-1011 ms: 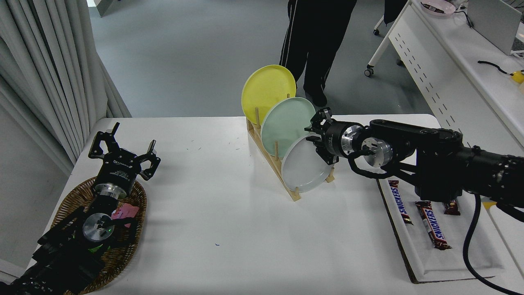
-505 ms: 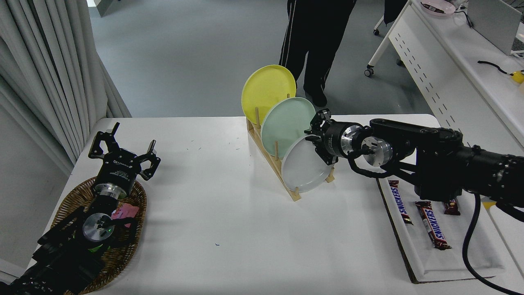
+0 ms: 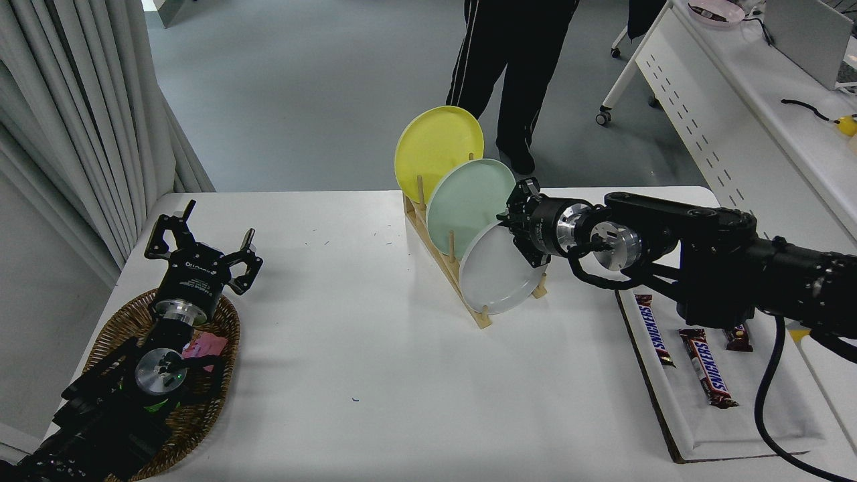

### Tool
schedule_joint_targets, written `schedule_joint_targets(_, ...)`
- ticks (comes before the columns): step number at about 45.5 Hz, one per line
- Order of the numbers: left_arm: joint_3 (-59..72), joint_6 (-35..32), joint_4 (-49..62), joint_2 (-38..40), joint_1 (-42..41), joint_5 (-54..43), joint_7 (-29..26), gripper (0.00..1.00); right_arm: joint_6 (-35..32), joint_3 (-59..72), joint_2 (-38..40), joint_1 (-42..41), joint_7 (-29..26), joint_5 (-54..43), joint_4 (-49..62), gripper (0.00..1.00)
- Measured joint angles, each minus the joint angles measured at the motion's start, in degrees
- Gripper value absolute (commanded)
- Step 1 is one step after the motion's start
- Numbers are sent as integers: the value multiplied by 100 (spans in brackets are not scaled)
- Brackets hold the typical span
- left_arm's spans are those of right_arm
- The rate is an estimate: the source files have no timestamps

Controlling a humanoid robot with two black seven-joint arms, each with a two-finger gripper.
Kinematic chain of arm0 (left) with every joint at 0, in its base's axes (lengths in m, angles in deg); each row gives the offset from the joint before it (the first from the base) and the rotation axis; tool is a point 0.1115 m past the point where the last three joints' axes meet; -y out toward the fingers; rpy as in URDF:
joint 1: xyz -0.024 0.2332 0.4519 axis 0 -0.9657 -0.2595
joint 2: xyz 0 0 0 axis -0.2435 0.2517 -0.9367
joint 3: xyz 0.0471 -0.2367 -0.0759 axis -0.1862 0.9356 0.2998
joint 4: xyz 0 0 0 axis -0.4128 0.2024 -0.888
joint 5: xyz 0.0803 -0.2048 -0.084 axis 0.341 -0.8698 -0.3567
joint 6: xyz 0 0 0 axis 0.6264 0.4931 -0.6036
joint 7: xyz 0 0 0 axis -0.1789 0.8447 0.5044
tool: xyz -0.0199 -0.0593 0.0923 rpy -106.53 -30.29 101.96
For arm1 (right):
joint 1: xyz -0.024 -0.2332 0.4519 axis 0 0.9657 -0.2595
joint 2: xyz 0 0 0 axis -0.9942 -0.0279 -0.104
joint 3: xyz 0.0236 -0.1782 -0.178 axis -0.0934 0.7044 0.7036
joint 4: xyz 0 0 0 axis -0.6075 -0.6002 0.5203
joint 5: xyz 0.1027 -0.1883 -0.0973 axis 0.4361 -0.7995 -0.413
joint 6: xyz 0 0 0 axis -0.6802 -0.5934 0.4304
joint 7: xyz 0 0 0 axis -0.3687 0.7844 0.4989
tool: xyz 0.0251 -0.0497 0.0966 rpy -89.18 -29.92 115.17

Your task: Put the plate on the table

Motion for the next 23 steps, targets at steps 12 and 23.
schedule_joint_targets(12, 0, 0, 0, 0, 0, 0, 0, 100, 0, -18, 7, -109, -109, 18, -28, 0)
schedule_joint_targets(23, 0, 0, 0, 0, 0, 0, -1, 100, 95, -222, 124, -421, -210, 68, -160, 0)
